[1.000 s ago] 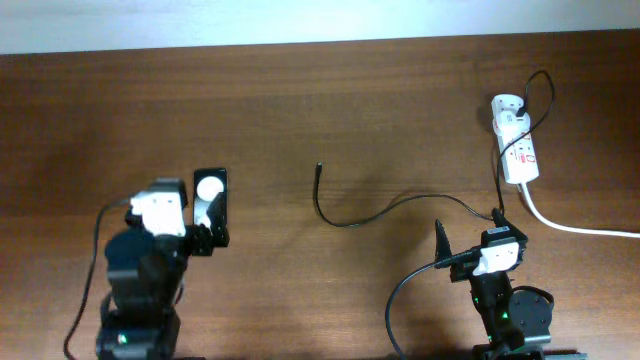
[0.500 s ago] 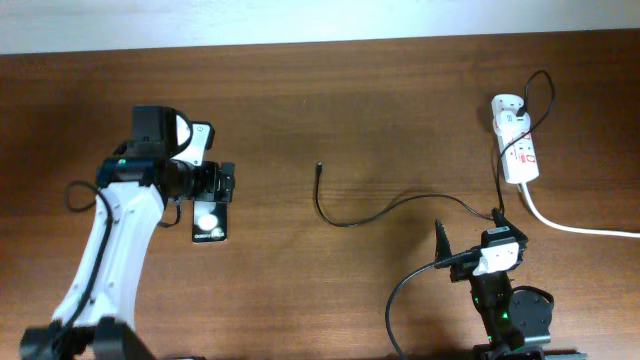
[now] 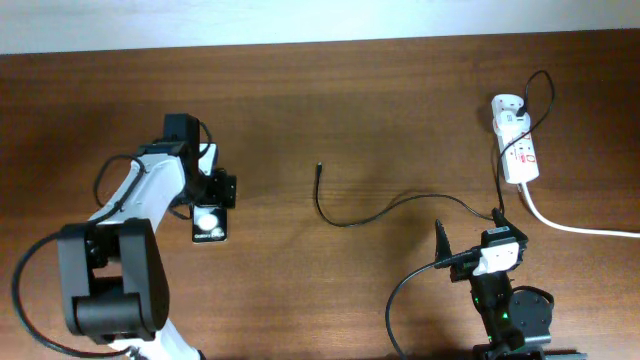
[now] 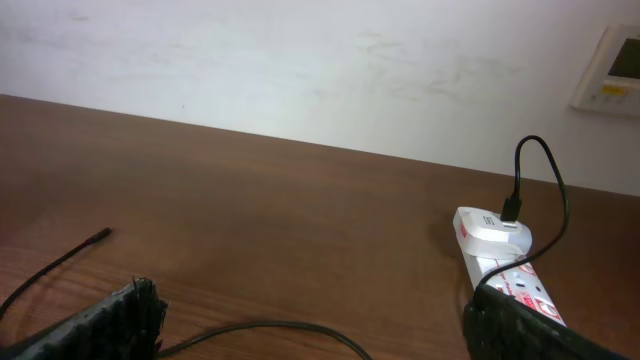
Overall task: Plug charger to phone and switch on socket
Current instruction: 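Move the left gripper down over the black flip phone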
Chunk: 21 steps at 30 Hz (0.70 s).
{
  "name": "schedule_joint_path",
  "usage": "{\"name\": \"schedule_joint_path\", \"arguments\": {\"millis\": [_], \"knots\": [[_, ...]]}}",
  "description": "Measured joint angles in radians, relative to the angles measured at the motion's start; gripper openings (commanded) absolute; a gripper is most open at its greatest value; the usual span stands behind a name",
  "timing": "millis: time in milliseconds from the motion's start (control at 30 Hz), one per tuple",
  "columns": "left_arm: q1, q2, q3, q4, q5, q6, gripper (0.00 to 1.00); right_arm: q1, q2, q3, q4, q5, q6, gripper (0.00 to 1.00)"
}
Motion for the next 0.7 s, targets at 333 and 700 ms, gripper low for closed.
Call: {"name": "schedule_joint_path", "arguments": {"millis": [333, 700], "knots": [[0.000, 0.001, 0.000, -0.039, 0.016, 0.000, 0.99, 0.000, 0.000, 0.000, 0.000, 0.000, 0.000, 0.99], [0.000, 0.060, 0.006, -0.053, 0.015, 0.000, 0.99, 0.000, 0.000, 0.000, 0.000, 0.000, 0.000, 0.99]]}}
